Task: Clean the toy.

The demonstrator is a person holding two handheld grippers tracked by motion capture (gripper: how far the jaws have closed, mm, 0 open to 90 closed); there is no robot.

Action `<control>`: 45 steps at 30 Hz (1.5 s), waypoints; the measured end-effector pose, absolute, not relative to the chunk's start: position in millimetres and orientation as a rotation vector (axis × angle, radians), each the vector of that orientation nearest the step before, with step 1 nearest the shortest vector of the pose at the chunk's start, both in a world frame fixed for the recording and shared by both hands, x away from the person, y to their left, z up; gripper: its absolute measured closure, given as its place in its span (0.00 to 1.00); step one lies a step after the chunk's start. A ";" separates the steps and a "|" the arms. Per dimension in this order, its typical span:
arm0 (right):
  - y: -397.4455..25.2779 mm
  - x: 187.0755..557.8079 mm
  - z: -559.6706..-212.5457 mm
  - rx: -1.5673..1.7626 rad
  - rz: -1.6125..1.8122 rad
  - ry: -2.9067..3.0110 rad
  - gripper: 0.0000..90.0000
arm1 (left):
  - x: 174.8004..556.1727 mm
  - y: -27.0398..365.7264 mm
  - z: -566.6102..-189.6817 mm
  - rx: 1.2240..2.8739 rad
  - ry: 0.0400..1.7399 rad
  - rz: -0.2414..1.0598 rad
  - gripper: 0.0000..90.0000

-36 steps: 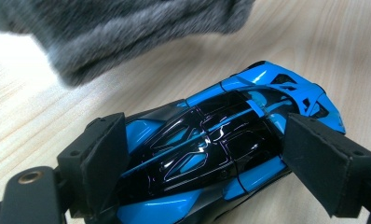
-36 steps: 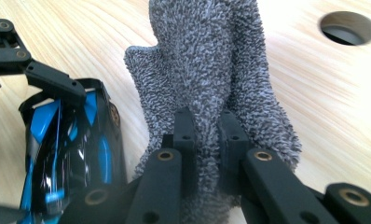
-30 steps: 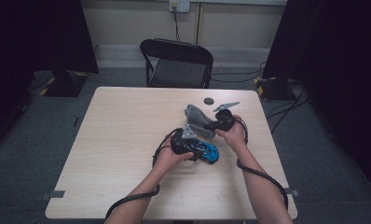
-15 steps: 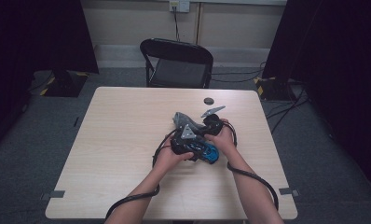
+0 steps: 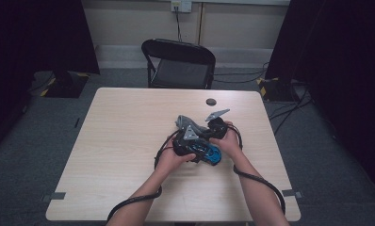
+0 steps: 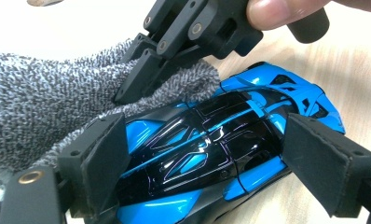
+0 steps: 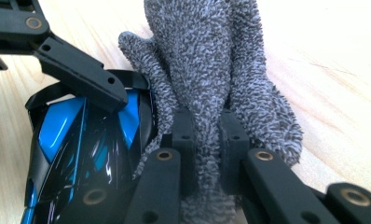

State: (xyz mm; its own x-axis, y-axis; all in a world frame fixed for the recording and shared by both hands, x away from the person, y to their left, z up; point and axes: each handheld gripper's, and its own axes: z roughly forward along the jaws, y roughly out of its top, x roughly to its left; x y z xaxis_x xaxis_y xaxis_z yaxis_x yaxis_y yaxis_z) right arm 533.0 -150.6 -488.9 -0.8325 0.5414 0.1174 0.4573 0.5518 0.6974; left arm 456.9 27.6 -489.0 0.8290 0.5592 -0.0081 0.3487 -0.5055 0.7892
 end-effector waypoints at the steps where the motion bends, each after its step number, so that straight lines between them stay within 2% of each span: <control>1: -151.0 532.8 -488.6 0.858 1.146 2.671 0.89 | 456.7 27.6 -489.0 2.151 0.663 0.315 0.16; 45: -208.2 504.8 -487.3 0.840 1.146 2.665 0.89 | 454.8 24.6 -488.8 2.151 0.656 0.312 0.17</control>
State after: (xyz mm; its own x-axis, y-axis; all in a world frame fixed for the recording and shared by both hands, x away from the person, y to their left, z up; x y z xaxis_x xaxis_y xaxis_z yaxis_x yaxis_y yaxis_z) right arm 504.8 -208.2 -487.3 -0.8384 0.5352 0.1034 0.4433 0.5591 0.7007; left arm 454.8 24.6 -488.8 0.8317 0.5552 -0.0071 0.3448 -0.5065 0.7903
